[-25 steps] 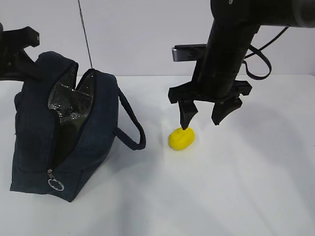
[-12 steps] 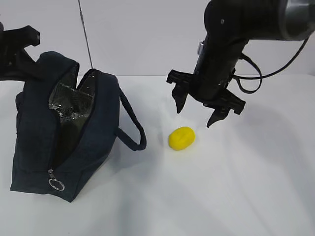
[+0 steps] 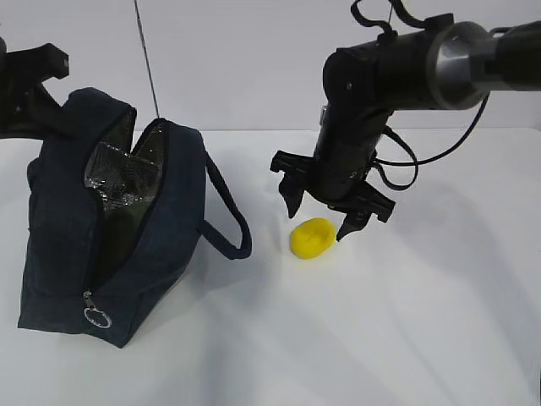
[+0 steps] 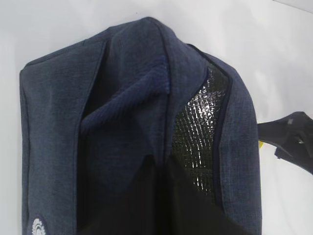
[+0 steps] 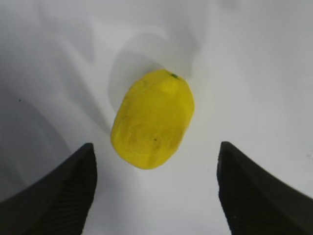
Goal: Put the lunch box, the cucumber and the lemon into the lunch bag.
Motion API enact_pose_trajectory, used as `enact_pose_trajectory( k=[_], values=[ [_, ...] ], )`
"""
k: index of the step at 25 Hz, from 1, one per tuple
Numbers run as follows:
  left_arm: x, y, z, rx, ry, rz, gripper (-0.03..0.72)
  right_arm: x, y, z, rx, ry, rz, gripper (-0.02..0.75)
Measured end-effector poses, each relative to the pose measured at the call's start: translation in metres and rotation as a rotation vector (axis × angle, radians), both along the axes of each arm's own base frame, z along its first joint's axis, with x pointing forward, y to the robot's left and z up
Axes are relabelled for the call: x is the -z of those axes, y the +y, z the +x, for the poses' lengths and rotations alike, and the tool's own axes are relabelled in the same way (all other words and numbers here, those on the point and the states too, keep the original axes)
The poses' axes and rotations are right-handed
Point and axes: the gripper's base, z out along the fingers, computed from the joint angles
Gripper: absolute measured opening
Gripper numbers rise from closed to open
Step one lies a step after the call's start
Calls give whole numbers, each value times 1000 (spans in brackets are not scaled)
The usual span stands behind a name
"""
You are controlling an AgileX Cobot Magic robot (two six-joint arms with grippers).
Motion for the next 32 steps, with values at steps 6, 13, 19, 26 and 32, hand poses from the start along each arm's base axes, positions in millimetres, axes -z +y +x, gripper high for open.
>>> enact_pose_trajectory(
  k=[6,13,19,26,32],
  values=[
    [0,0,0,-1,0,-2,-6,14,3,5,17,-5,15,579],
    [0,0,0,-1,0,-2,-6,35,4,8,18,18,4,578],
    [0,0,0,-1,0,-2,-6,39,6,10,19,-1,14,578],
    [0,0,0,-1,0,-2,-6,46,6,11,22,2,13,569],
    [0,0,0,-2,-3,-2,-6,48,7,12,22,-3,15,470]
  ],
)
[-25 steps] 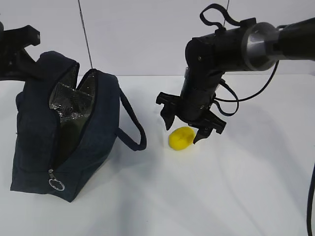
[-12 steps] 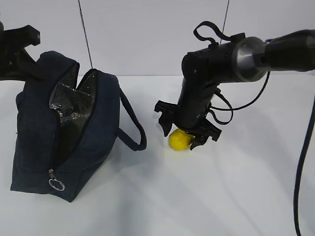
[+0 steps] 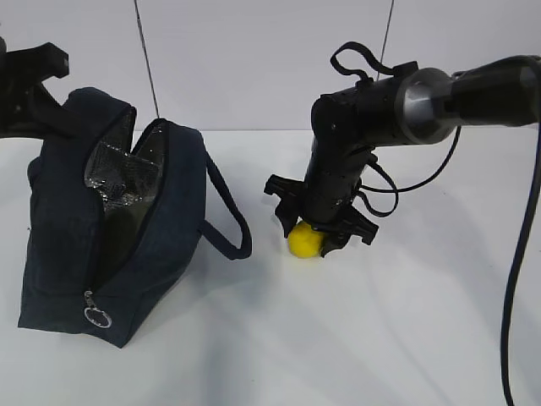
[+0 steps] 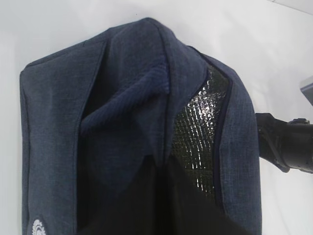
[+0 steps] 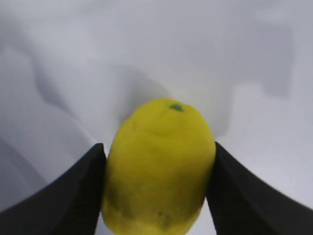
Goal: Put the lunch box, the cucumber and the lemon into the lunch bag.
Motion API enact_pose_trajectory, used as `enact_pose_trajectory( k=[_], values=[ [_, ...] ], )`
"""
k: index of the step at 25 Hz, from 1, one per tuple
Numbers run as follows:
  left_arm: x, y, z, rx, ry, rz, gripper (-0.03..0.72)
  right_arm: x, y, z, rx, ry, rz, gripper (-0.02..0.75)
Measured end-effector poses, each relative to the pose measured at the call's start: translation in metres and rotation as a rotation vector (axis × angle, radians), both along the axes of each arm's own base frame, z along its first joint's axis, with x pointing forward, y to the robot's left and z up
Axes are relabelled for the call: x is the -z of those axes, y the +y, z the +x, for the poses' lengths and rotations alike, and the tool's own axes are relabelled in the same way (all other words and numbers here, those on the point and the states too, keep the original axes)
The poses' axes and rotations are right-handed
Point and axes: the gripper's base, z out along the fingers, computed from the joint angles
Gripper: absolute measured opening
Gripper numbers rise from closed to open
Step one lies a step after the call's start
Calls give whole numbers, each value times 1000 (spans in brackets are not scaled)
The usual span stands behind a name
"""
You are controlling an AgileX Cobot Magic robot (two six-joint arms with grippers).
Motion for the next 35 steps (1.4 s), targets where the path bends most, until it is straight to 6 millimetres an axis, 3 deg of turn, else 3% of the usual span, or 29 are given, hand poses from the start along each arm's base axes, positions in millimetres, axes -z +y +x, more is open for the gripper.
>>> enact_pose_trajectory(
  k=[15,35],
  values=[
    [0,0,0,-1,-1,0,-6,-3,-1,-1,-14,36,-21,427],
    [0,0,0,-1,-1,0,-6,-83,1,19,-106,21,-122,424]
  ],
)
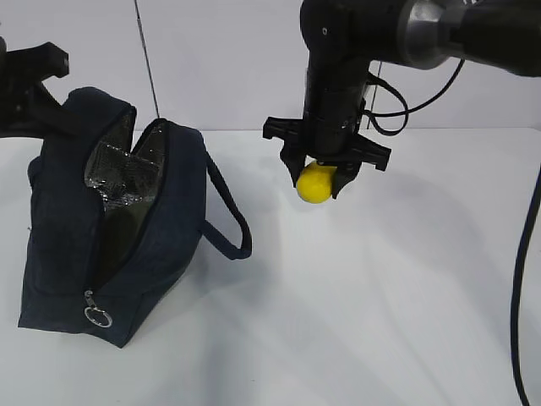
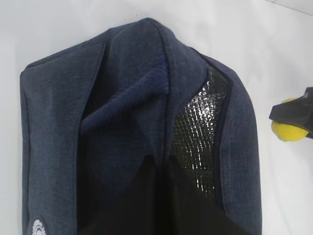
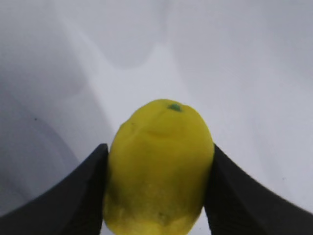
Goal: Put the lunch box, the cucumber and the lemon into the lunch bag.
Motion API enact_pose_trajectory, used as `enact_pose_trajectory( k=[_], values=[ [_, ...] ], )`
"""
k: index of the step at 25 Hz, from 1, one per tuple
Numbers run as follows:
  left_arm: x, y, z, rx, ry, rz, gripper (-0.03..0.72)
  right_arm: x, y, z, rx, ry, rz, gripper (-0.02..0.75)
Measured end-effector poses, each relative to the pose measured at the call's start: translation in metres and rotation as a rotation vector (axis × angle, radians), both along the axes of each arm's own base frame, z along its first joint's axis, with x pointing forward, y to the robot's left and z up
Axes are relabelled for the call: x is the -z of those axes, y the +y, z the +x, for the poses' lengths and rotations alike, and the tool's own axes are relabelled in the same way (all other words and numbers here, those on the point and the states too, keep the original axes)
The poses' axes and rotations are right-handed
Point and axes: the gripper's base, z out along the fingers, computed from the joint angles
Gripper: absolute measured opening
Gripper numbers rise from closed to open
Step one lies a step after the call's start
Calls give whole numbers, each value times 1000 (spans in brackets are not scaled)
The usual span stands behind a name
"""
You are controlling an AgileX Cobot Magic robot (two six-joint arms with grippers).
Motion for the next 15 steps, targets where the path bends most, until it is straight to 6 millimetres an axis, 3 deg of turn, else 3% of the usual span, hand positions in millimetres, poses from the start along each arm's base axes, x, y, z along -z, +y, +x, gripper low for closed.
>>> enact_pose_trajectory(
  k=[8,15],
  values=[
    [0,0,0,2,4,0,-6,-18,14,0,-130,-5,123,424],
    [0,0,0,4,5,1,-6,-61,25,-4,-327,-93,251,423]
  ],
)
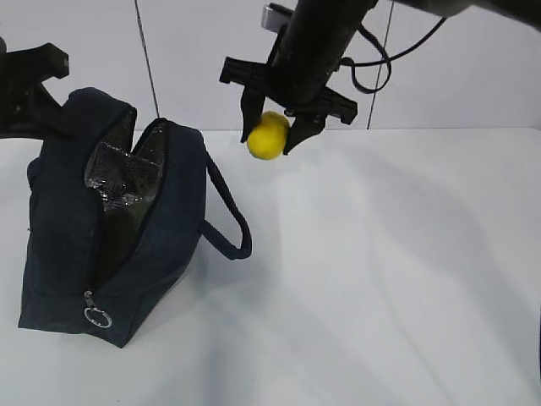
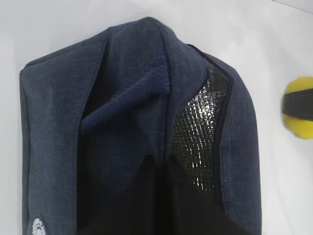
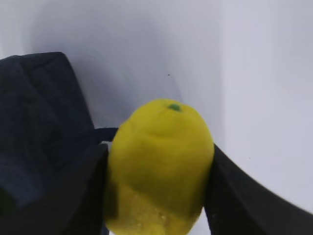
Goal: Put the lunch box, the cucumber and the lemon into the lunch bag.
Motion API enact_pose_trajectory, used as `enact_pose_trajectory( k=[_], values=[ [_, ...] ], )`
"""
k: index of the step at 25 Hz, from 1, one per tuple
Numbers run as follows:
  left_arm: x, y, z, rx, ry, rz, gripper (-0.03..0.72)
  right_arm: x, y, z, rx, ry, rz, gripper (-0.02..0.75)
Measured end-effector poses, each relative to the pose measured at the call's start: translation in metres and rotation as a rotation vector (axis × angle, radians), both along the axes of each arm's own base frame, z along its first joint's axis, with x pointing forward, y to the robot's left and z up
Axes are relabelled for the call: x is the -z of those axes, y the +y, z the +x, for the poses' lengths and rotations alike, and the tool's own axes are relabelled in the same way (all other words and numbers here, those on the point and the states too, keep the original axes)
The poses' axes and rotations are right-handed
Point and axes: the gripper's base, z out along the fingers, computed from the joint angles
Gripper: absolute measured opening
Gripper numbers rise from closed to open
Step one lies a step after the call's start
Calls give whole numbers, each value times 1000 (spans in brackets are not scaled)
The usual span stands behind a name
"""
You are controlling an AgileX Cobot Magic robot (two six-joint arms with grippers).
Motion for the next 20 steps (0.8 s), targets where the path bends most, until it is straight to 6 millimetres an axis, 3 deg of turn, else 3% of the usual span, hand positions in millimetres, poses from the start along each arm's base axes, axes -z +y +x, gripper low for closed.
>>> enact_pose_trajectory(
  k=[7,15,20],
  values=[
    [0,0,0,0,0,0,-6,-45,9,-23,-141,-82,92,421],
    [0,0,0,1,-2,1,-6,-51,56,-58,-323,-100,103,421],
    [0,0,0,0,-2,0,-6,-51,72,-71,-368,-85,126,420]
  ],
)
